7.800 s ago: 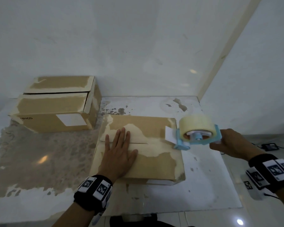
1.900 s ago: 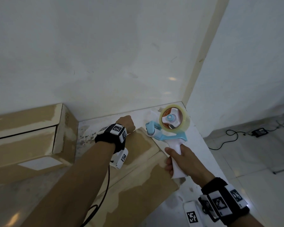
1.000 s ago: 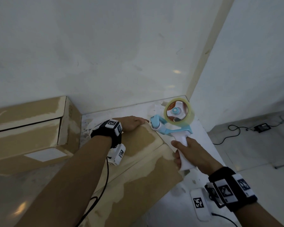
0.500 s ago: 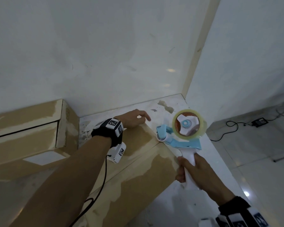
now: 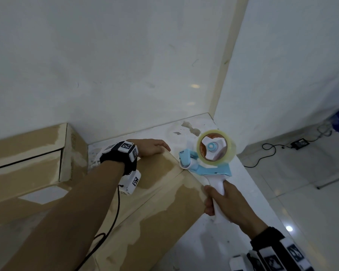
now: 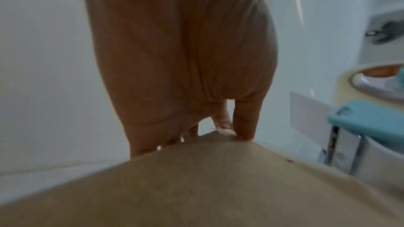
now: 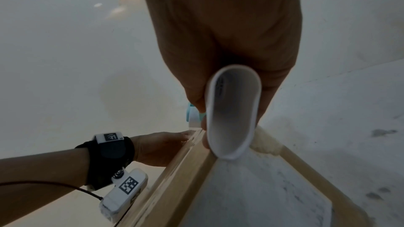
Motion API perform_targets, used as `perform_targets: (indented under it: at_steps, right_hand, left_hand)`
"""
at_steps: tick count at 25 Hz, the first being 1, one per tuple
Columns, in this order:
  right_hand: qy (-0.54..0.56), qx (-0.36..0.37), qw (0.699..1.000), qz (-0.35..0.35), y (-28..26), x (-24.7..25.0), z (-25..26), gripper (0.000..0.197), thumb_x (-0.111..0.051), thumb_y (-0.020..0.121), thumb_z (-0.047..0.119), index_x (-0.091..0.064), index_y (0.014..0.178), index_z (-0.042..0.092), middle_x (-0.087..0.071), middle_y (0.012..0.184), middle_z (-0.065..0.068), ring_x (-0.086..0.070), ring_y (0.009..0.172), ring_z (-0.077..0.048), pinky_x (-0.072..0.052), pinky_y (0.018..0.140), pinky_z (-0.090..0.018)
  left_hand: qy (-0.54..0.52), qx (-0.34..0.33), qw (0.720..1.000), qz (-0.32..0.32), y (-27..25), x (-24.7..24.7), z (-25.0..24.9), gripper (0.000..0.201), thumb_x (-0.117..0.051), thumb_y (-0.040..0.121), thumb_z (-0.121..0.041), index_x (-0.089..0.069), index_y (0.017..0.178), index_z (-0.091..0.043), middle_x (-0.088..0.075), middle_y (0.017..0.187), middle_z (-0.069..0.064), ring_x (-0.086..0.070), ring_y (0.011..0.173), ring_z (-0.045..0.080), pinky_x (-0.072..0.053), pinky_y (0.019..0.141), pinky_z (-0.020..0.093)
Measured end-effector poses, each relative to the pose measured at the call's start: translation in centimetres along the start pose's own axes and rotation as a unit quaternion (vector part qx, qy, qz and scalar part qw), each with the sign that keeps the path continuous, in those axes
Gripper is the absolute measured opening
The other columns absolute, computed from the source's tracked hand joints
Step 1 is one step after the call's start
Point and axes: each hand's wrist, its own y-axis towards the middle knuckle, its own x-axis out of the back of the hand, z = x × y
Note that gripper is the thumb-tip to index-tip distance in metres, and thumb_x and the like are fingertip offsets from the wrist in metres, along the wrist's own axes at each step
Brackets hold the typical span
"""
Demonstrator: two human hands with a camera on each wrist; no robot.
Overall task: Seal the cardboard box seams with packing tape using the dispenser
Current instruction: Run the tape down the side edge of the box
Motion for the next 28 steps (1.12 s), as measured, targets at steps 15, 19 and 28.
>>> perform_targets:
  at_steps: [15,19,28]
  right_hand:
    - [-0.135,0.03,0.988,0.064,-2.1,5.0,-2.3,0.044,-0.054,0.096,0.032,-0.061,0.072,-0.003,-0.067,0.056,-0.015,-0.062,0.049,-0.022,-0.054,0.059,-0.029]
    - [-0.096,-0.023,0.993,0.072,-4.8,8.3,-5.4,0.035,-0.054,0.097,0.03,-0.057,0.076,0.002,-0.063,0.057,-0.013,-0.059,0.051,-0.026,-0.053,0.057,-0.031]
    - [-0.063,-0.063,0.994,0.07,-7.4,9.3,-10.3,0.036,-0.056,0.097,0.023,-0.058,0.068,0.003,-0.059,0.058,-0.019,-0.056,0.052,-0.031,-0.051,0.055,-0.035]
  left_hand:
    - [-0.022,0.007,0.997,-0.073,-1.0,-1.4,-0.8,0.044,-0.022,0.101,-0.013,-0.052,0.132,-0.025,-0.043,0.146,0.003,-0.04,0.128,0.021,-0.025,0.094,0.022]
    - [-0.021,0.008,0.997,-0.075,-1.1,-1.5,-1.2,0.045,-0.022,0.101,-0.011,-0.052,0.132,-0.021,-0.043,0.145,0.003,-0.04,0.128,0.021,-0.025,0.093,0.021]
    - [-0.024,0.016,0.995,-0.095,-1.2,-2.0,-1.6,0.045,-0.021,0.101,-0.012,-0.055,0.129,-0.022,-0.046,0.129,0.0,-0.038,0.108,0.014,-0.025,0.091,0.022]
